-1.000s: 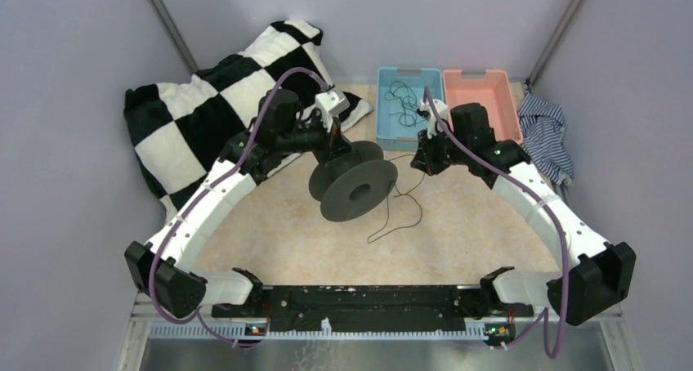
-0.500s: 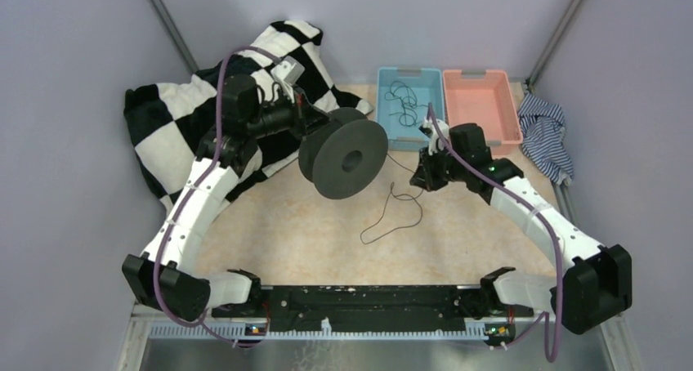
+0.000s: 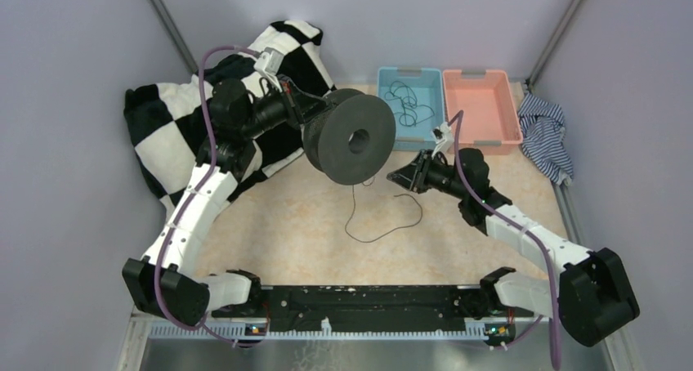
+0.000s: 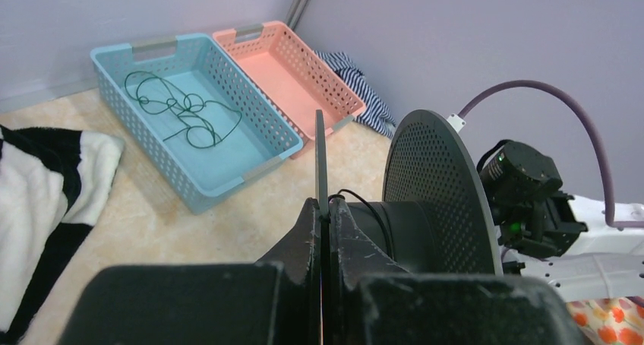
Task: Wrap the cables
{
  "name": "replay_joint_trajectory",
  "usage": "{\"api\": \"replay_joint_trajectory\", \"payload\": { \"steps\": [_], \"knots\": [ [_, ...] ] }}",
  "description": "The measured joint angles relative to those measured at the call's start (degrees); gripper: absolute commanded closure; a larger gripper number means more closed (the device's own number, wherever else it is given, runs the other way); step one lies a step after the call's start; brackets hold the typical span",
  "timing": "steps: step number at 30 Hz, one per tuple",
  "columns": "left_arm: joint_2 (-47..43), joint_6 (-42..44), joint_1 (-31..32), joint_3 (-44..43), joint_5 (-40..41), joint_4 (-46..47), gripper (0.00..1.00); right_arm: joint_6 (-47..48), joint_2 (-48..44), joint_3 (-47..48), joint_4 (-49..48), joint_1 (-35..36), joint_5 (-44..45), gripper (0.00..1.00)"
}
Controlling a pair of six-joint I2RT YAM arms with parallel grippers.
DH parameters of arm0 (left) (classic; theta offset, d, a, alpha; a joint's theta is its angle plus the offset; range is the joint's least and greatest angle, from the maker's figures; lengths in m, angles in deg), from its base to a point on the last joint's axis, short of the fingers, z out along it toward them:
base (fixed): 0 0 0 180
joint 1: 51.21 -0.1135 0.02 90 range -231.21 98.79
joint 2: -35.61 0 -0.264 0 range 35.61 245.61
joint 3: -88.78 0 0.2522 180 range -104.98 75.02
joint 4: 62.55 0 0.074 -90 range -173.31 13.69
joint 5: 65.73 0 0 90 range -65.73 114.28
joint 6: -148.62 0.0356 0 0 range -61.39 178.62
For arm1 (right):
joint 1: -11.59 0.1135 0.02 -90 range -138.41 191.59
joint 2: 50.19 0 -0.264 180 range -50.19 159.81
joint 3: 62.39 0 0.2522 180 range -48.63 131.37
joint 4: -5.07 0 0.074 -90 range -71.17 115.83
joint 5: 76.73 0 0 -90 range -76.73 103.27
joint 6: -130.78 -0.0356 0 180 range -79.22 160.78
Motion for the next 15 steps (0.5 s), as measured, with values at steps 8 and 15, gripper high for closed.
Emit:
{"api": "replay_joint_trajectory", "payload": {
  "steps": [8,15],
  "knots": [
    [-0.17,-2.64,0.0,1.27,0.94,4.96,1.0,-7.82,2.25,-1.68,-13.38,2.95,4.46,0.59],
    [-0.2,-3.26,0.0,-0.28,6.54,5.46,1.0,-8.09,-1.86,-6.54,-14.49,5.31,10.27,0.4]
  ]
}}
